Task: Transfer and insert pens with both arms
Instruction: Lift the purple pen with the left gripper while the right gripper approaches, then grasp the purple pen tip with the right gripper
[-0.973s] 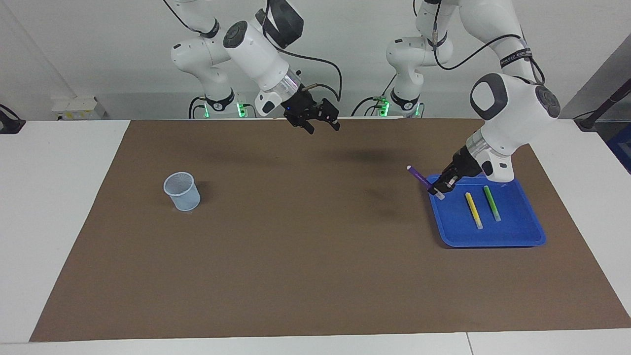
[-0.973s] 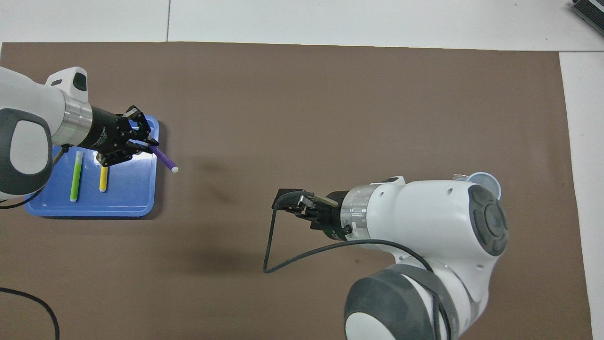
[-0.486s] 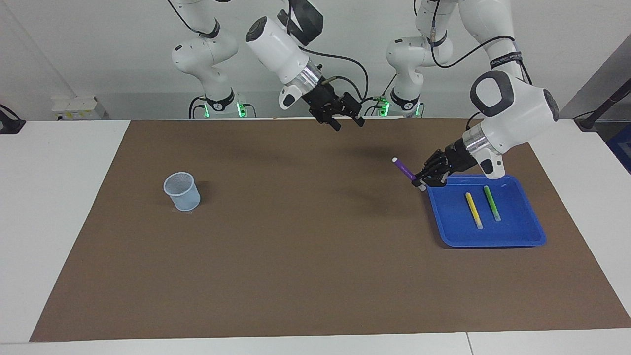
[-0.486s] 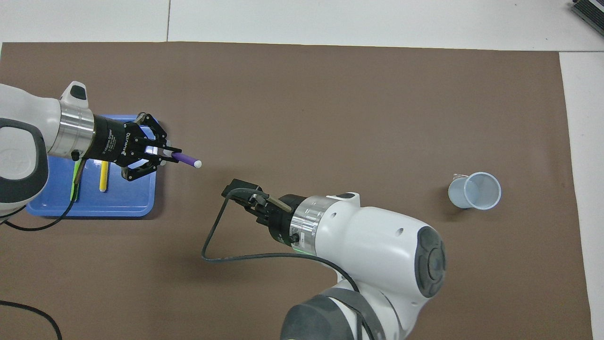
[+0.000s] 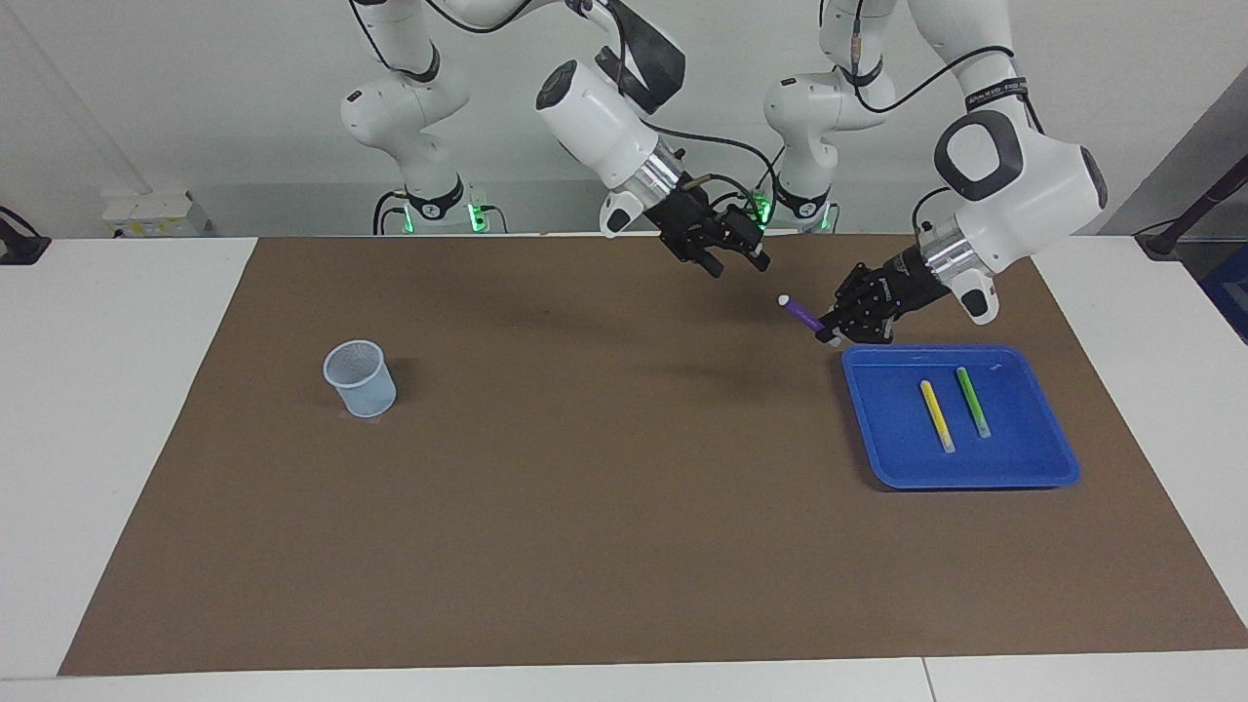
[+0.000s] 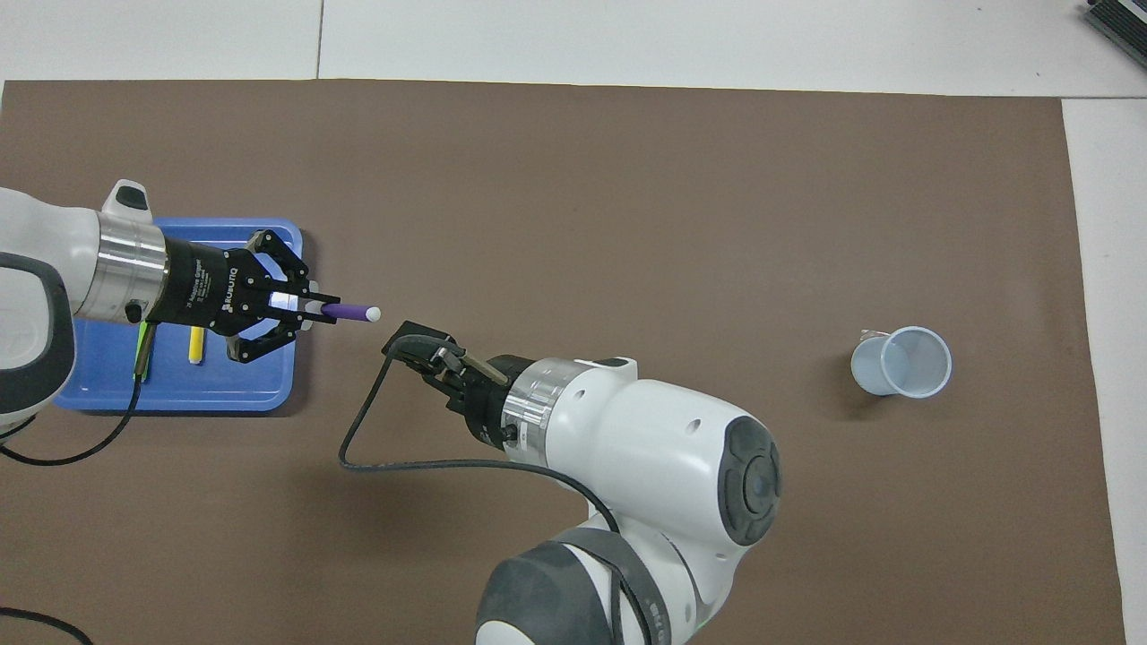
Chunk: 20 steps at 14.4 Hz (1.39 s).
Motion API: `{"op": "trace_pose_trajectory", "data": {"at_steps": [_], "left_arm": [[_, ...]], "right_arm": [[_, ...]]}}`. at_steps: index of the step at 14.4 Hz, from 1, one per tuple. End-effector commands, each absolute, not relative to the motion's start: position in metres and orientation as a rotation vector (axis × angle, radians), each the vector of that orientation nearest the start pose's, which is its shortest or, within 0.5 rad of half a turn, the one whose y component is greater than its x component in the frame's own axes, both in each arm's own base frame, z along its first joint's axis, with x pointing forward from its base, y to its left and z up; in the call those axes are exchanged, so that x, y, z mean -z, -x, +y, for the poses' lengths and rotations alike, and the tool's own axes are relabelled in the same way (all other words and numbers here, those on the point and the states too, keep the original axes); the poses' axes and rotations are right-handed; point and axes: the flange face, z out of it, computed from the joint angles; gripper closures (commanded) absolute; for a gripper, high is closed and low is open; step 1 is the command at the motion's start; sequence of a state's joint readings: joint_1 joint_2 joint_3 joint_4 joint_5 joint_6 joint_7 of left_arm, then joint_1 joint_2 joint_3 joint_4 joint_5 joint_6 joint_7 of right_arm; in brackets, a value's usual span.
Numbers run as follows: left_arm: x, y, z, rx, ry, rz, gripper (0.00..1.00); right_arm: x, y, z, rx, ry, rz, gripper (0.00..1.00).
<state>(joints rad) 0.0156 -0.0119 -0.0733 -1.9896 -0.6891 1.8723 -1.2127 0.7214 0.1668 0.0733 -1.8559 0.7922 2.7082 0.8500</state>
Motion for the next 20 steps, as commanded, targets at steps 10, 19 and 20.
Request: {"op": "trace_pose_trajectory", "data": {"at_steps": [10,19,20], "left_arm": [[-0.482,-0.489,-0.084,-0.86,2.608,-2.308,1.0],[-0.485,-0.488,-0.087,-0.852,2.602,-2.323,1.0],[-0.485,-0.488,-0.088,-0.853,2.604,-2.321,1.0]], "right_arm": [[-0.484,-0.486,0.489,0.058,2.08,0.8,0.09],[-0.477,-0.464,0.507,-0.013,2.125,0.757,0.16],[-0.478,-0.465,0.506,-0.01,2.125,0.757,0.16]]}}
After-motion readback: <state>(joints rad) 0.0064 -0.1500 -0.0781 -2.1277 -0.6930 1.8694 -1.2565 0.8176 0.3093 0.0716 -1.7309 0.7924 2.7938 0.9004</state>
